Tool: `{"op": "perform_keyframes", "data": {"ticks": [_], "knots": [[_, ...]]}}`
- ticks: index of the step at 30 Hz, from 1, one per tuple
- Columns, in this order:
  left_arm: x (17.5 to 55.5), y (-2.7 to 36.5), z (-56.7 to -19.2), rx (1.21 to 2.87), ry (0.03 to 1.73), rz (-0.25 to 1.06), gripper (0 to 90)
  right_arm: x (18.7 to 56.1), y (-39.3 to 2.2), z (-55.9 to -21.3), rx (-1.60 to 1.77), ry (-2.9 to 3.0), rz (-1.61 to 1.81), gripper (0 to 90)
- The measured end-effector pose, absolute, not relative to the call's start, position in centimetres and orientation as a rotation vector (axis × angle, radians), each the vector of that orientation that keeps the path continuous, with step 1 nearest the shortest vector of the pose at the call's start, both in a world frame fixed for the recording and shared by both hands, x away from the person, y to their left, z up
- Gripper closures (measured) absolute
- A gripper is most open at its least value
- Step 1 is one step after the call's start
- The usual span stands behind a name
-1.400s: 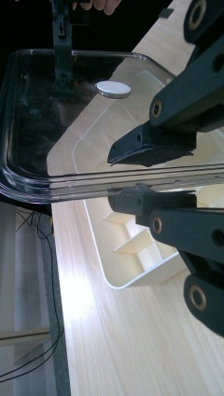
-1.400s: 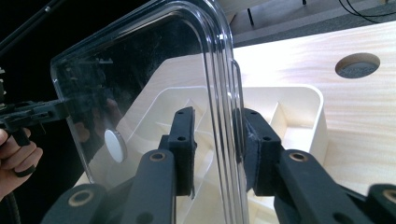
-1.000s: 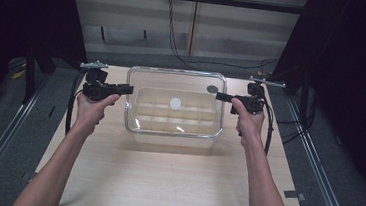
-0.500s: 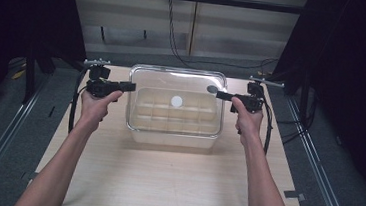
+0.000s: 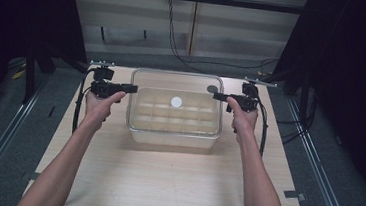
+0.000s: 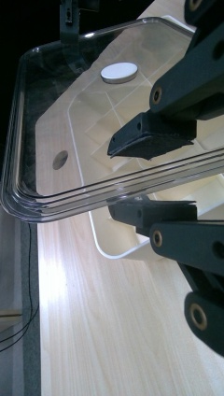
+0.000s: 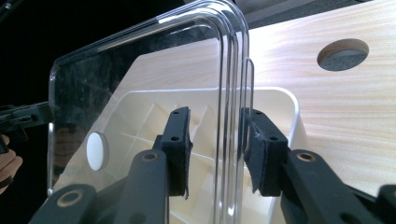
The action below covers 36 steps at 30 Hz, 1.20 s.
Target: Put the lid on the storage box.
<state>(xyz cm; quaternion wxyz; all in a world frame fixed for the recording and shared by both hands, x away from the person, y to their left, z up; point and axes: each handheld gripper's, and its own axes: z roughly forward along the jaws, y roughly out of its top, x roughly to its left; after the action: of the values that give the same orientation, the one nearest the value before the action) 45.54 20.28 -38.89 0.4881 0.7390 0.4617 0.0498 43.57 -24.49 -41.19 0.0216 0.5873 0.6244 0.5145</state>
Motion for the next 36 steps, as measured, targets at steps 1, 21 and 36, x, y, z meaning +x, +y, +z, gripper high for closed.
{"op": "perform_keyframes", "data": {"ticks": [1,21,36], "knots": [[45.7,20.3,-39.0,1.806,1.123,0.118,67.3,43.6,-24.4,-41.3,1.825,1.936,1.585,62.6],[46.4,20.1,-41.9,1.824,1.211,0.058,64.4,43.7,-23.5,-43.2,1.848,1.966,1.411,56.1],[46.7,19.8,-43.0,1.844,1.231,0.025,61.3,43.2,-23.6,-43.8,1.841,1.992,1.361,55.8]]}}
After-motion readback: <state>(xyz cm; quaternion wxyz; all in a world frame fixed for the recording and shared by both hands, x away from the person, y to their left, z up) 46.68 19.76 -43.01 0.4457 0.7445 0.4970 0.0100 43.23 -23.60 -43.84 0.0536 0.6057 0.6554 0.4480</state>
